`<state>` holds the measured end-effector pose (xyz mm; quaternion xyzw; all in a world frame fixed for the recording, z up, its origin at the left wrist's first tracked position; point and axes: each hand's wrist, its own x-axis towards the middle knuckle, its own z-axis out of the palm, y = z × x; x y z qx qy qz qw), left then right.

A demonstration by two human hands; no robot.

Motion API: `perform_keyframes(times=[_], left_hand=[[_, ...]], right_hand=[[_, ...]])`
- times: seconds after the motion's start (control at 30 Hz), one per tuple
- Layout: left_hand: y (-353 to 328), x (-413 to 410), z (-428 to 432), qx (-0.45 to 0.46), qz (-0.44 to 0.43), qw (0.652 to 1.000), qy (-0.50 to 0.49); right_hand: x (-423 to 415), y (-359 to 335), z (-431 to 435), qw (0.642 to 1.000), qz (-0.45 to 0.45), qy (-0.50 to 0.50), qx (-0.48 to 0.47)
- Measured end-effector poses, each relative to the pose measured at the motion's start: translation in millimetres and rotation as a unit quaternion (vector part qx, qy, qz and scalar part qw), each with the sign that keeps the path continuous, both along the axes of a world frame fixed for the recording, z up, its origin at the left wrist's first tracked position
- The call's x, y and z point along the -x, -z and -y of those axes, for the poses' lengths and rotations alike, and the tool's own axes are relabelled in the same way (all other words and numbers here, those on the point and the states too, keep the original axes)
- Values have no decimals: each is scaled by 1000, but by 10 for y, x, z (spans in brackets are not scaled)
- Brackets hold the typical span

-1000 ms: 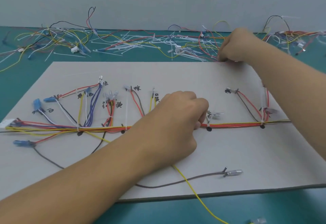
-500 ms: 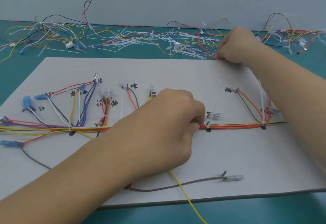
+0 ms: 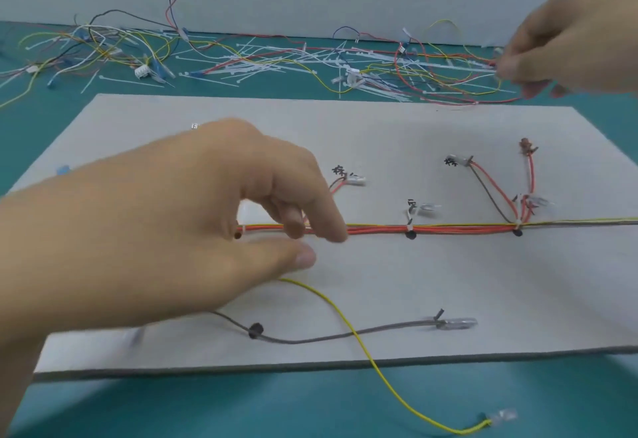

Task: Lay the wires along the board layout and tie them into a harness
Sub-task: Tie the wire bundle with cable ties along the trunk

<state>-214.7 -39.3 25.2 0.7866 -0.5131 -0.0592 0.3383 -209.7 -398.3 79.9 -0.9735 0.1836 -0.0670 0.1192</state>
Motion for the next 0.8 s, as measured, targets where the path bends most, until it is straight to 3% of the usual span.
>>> perform_keyframes(times=[0.13,0.5,0.7,0.8], left_hand=[[99,248,-30,-67,59,996,-2],[191,445,50,-121,31,992,7],[168,439,-13,-82,22,994,-75],[188,456,-46,-85,21,991,-100]], right_hand=[[411,80,-483,978,26,-120,-167],[428,328,-906,962,33,-142,-232],[578,266,-1003,891,-18,-234,-388],[702,351,-1053,906,3,-215,-365]])
